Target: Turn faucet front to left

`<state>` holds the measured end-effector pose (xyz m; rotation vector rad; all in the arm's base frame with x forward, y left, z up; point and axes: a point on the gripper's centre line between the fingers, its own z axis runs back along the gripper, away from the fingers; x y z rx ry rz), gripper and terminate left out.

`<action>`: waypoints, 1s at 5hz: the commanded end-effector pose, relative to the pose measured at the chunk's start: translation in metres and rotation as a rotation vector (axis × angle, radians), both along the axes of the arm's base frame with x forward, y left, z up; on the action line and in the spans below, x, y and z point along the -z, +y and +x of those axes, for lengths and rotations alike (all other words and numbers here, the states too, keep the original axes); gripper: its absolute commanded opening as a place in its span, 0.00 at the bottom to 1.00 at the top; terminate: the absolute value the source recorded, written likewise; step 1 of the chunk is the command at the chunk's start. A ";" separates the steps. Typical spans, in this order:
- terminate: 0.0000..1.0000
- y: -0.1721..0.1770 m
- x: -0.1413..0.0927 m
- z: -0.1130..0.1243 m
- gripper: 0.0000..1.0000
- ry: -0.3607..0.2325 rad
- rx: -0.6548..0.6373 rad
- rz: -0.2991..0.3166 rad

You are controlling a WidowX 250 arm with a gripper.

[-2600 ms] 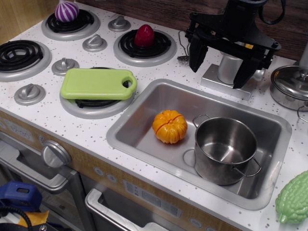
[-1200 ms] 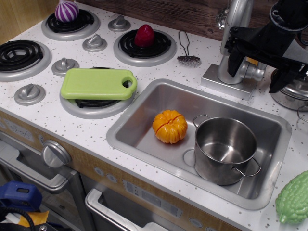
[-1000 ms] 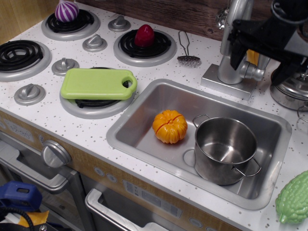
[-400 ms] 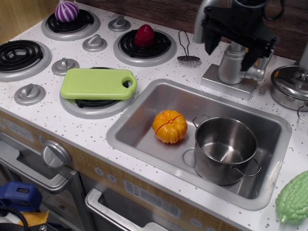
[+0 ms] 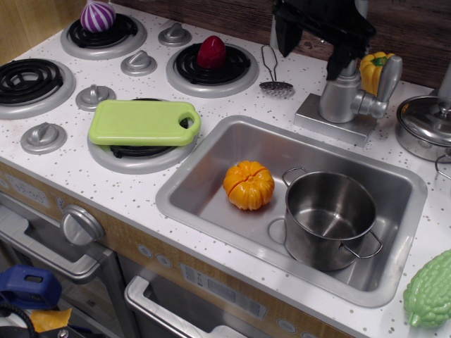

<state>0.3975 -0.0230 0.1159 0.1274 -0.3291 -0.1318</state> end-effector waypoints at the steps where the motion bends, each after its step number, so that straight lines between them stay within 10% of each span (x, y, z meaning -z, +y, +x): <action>1: 0.00 0.018 -0.016 0.016 1.00 -0.073 0.034 0.002; 4: 0.00 0.038 -0.011 0.034 1.00 -0.097 0.082 0.020; 5: 1.00 0.042 -0.012 0.038 1.00 -0.100 0.086 0.036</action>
